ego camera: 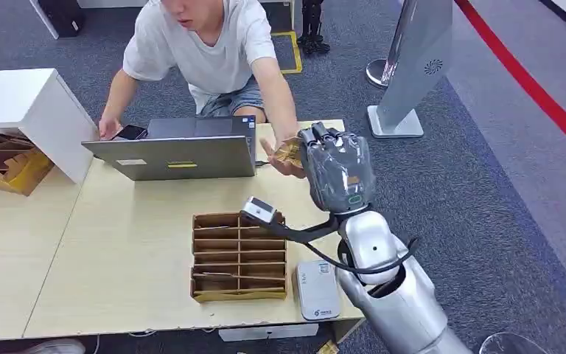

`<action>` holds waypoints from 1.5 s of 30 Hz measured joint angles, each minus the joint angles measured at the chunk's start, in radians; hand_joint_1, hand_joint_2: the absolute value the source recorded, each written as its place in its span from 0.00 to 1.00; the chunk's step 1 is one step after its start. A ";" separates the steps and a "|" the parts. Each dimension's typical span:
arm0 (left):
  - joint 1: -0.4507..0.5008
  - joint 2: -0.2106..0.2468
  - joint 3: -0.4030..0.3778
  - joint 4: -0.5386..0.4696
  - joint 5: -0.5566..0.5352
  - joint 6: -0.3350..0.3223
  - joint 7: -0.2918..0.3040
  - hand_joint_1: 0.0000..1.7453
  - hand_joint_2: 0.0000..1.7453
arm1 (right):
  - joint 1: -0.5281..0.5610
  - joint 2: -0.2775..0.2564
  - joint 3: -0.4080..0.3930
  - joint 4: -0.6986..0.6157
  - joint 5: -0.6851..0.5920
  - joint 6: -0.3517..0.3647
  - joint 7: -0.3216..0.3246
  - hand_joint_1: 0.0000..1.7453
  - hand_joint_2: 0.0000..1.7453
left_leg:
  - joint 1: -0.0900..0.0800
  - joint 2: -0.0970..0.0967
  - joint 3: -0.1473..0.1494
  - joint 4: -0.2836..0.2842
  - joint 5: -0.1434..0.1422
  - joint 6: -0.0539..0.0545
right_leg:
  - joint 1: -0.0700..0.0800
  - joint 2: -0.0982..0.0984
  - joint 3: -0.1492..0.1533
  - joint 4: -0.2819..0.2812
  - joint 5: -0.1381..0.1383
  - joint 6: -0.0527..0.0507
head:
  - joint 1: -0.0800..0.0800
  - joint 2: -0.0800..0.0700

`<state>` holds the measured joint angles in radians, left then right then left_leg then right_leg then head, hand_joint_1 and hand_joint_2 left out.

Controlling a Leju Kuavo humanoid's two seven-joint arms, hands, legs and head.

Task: Pass the card to the sensor for recognition and then transmit it.

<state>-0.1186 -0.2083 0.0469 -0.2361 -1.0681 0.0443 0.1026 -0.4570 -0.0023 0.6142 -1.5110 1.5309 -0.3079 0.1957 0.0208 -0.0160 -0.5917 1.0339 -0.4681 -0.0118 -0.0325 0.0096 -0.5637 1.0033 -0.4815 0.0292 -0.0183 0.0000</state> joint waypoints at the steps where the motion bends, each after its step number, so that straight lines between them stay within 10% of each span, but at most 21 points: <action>1: -0.001 0.000 -0.003 0.000 0.000 0.000 0.000 0.00 0.00 | -0.003 0.001 0.000 0.013 0.003 0.000 0.000 0.02 1.00 | 0.000 0.000 0.000 0.000 0.000 0.000 | 0.000 0.000 0.000 0.000 0.000 0.000 | 0.000 0.000; 22: -0.004 0.000 -0.027 0.000 0.005 -0.002 0.006 0.00 0.00 | -0.003 0.000 0.008 0.098 0.010 0.003 -0.012 0.00 1.00 | 0.000 0.000 0.000 0.000 0.000 0.000 | 0.000 0.000 0.000 0.000 0.000 0.000 | 0.000 0.000; 23: -0.004 0.000 -0.027 0.000 0.005 -0.002 0.006 0.00 0.00 | -0.003 0.001 0.008 0.100 0.010 0.003 -0.012 0.00 0.00 | 0.000 0.000 0.000 0.000 0.000 0.000 | 0.000 0.000 0.000 0.000 0.000 0.000 | 0.000 0.000; 31: -0.004 0.000 -0.028 0.000 0.012 0.003 0.008 0.00 0.00 | 0.009 0.000 0.008 0.095 -0.039 -0.028 -0.044 0.00 0.00 | 0.000 0.000 0.000 0.000 0.000 0.000 | 0.000 0.000 0.000 0.000 0.000 0.000 | 0.000 0.000; 39: -0.004 0.000 -0.029 0.000 0.036 0.006 0.011 0.00 0.00 | 0.132 0.008 -0.031 -0.059 -0.506 -0.051 -0.228 0.00 0.00 | 0.000 0.000 0.000 0.000 0.000 0.000 | 0.000 0.000 -0.001 0.000 -0.001 0.000 | 0.000 0.000; 45: -0.001 0.003 -0.031 0.000 0.049 0.000 0.013 0.00 0.00 | 0.307 0.009 -0.132 -0.169 -1.042 0.101 -0.484 0.00 0.00 | 0.000 -0.001 -0.001 0.000 -0.001 0.000 | 0.000 -0.001 -0.001 0.000 -0.001 -0.001 | 0.000 0.000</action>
<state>-0.1199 -0.2049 0.0164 -0.2361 -1.0189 0.0439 0.1156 -0.1495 0.0069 0.4817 -1.6797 0.4884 -0.2070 -0.2885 0.0208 -0.0168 -0.5924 1.0337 -0.4688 -0.0119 -0.0325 0.0086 -0.5644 1.0032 -0.4828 0.0285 -0.0179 0.0000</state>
